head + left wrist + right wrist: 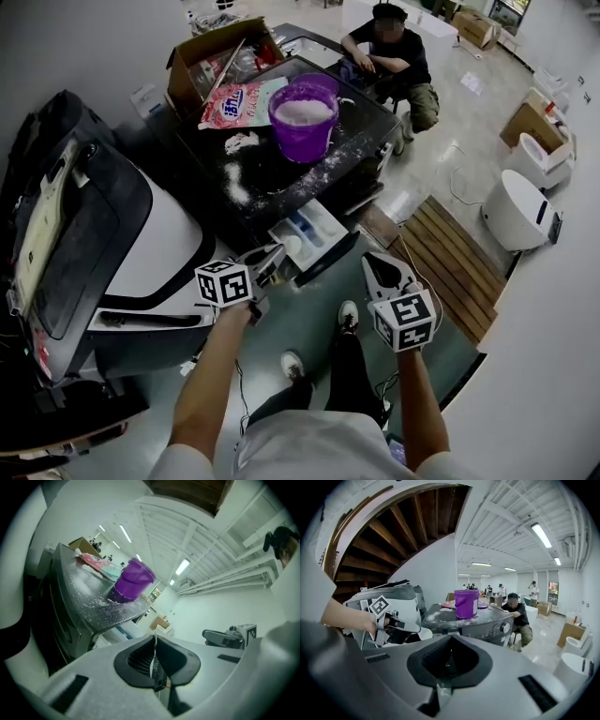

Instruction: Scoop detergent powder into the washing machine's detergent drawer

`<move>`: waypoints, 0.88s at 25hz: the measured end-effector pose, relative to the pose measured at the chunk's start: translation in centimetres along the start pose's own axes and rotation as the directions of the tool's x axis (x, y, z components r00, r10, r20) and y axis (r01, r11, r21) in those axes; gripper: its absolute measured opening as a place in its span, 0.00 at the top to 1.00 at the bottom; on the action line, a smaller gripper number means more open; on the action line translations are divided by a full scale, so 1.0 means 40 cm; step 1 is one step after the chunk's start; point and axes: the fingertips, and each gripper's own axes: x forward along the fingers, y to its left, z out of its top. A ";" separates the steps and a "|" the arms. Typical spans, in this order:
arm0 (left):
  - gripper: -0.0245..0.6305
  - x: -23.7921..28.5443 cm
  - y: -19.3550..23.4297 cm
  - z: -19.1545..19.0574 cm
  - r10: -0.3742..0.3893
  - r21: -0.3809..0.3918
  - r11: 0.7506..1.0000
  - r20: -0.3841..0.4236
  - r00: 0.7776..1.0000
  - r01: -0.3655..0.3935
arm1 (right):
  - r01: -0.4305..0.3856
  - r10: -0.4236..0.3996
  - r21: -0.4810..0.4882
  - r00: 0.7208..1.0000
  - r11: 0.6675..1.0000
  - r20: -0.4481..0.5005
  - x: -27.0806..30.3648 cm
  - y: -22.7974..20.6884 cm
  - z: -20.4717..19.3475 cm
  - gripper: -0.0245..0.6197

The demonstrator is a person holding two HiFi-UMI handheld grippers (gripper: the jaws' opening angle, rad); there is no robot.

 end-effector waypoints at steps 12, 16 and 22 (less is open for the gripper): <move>0.94 0.064 0.017 -0.061 0.050 0.436 0.900 -0.154 0.987 0.023 | -0.012 0.014 0.045 0.999 0.999 -0.037 0.034 -0.014 -0.073 0.95; 0.94 0.081 0.007 -0.088 0.098 0.585 0.810 -0.203 0.974 0.040 | -0.009 0.011 0.044 0.999 0.999 -0.045 0.019 -0.016 -0.085 0.95; 0.94 0.089 -0.005 -0.102 0.150 0.721 0.690 -0.227 0.962 0.062 | 0.017 -0.015 0.049 0.999 0.999 -0.040 -0.013 -0.037 -0.088 0.95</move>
